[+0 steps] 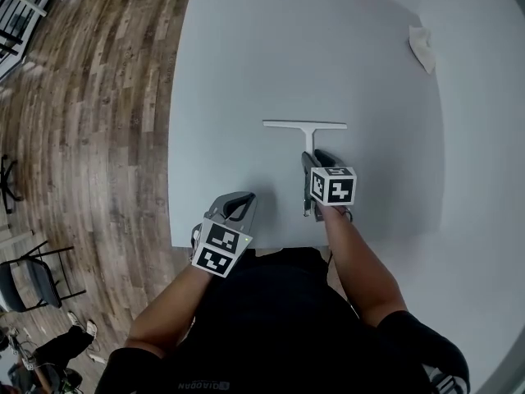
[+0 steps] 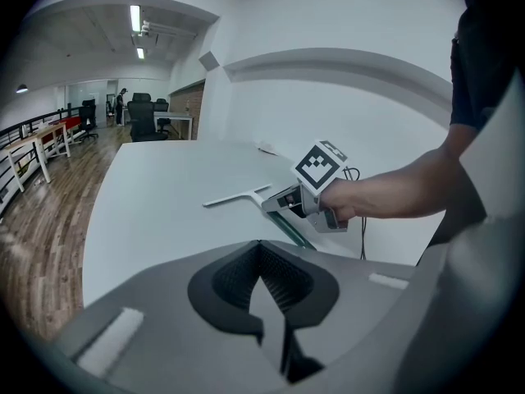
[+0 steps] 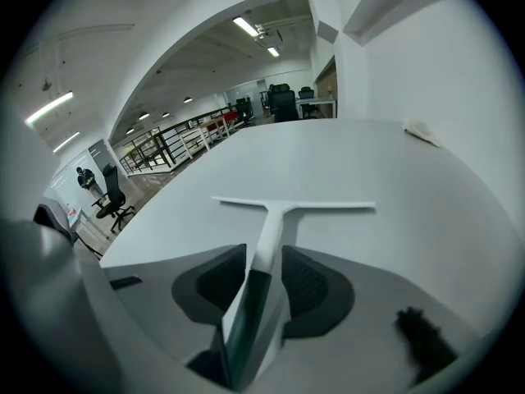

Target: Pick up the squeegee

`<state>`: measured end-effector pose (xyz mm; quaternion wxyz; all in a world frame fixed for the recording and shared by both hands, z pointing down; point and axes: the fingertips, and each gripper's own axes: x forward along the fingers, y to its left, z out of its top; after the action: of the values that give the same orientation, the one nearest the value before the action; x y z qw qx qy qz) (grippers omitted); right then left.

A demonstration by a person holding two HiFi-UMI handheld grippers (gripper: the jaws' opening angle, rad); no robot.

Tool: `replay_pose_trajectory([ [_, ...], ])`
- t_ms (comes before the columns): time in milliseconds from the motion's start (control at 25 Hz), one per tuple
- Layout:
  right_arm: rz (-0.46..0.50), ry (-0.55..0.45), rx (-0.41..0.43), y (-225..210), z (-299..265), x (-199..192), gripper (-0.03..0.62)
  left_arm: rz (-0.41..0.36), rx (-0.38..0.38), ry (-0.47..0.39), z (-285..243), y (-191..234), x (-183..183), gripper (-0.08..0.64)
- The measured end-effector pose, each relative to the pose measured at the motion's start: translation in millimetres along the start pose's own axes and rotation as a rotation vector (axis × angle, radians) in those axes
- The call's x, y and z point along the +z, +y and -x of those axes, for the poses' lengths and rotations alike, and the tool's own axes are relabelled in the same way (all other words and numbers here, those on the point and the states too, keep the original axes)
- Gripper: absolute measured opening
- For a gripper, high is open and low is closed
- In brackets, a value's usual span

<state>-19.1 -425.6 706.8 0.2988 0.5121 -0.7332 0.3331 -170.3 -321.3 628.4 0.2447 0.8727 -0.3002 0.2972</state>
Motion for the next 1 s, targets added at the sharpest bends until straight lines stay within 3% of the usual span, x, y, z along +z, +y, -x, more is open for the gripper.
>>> replay_pose_trajectory([
  [720, -0.007, 0.029, 0.014, -2, -19, -5, 0.103, 0.085, 0.097, -0.024, 18, 26, -6, 0.008],
  [1000, 0.064, 0.000, 0.089, 9, 2, 0, 0.100, 0.089, 0.122, -0.049, 16, 9, 3, 0.008],
])
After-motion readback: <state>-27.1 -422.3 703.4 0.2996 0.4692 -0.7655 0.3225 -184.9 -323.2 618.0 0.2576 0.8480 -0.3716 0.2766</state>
